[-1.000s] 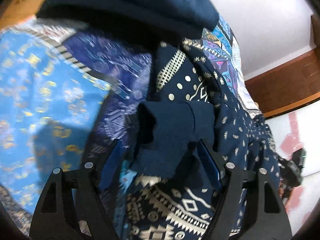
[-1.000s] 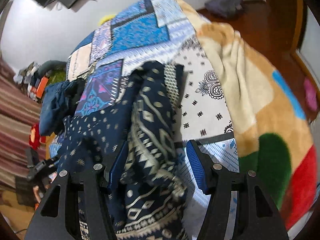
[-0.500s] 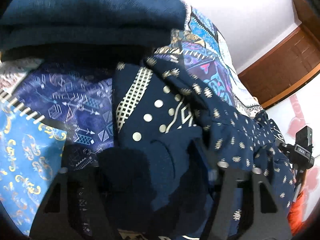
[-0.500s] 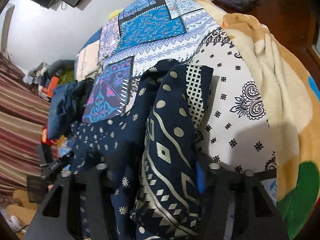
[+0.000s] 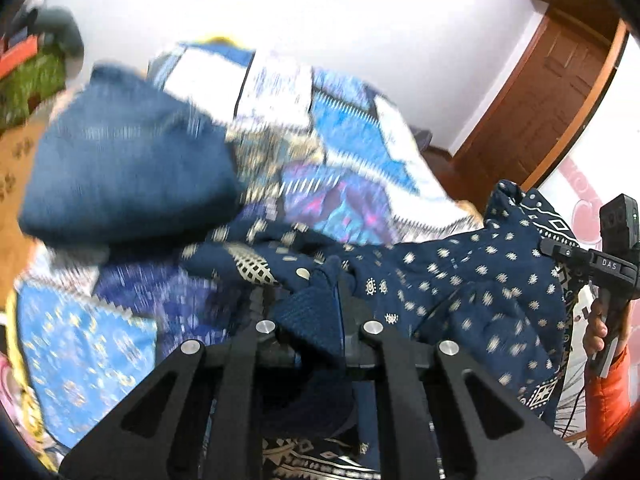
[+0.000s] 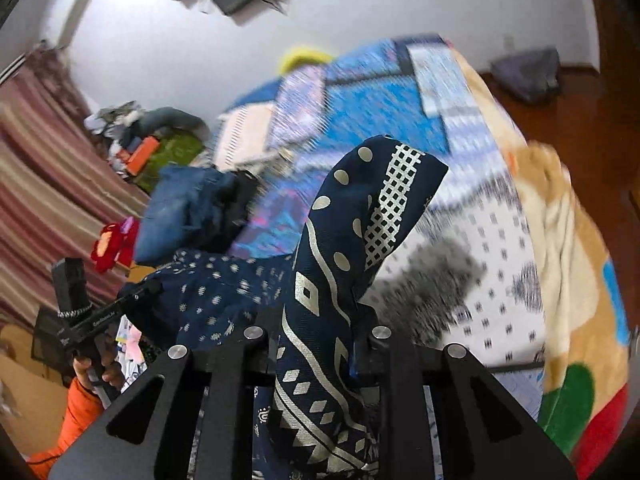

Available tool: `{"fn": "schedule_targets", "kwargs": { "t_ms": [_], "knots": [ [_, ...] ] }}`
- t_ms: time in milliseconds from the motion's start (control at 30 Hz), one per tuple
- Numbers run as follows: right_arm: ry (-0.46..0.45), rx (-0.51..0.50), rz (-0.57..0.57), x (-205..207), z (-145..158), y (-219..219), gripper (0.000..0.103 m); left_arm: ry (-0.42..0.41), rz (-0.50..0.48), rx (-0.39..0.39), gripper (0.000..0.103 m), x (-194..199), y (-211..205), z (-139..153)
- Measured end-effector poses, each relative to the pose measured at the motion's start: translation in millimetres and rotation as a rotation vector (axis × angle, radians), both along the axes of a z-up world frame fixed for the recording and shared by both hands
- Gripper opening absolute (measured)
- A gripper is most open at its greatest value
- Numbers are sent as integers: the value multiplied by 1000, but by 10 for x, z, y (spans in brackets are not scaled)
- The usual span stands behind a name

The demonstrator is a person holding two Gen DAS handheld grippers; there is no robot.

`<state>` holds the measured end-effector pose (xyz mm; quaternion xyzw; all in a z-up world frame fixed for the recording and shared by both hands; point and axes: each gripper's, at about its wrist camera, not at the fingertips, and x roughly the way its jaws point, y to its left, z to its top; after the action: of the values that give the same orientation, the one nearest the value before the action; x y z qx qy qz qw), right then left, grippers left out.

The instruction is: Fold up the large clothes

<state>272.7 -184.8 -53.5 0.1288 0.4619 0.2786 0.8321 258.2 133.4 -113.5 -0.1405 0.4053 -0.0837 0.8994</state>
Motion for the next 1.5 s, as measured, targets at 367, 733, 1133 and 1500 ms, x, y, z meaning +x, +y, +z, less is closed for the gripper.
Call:
{"fn": "schedule_targets", "kwargs": {
  "t_ms": [367,733,1133,1500],
  "knots": [
    [-200,1,-21,424,749,183,17,-178,66,71,11,432,97,784],
    [54,-209,-75,1373,-706,331,17,100,108,235,11,1423,259,-649],
    [119,-369,-83,1456,-974,164,24,127,107,222,18,1380,274,-669],
    [-108,-314,-40,496,45,87,42,69,120,309,42,593,182,-104]
  ]
}}
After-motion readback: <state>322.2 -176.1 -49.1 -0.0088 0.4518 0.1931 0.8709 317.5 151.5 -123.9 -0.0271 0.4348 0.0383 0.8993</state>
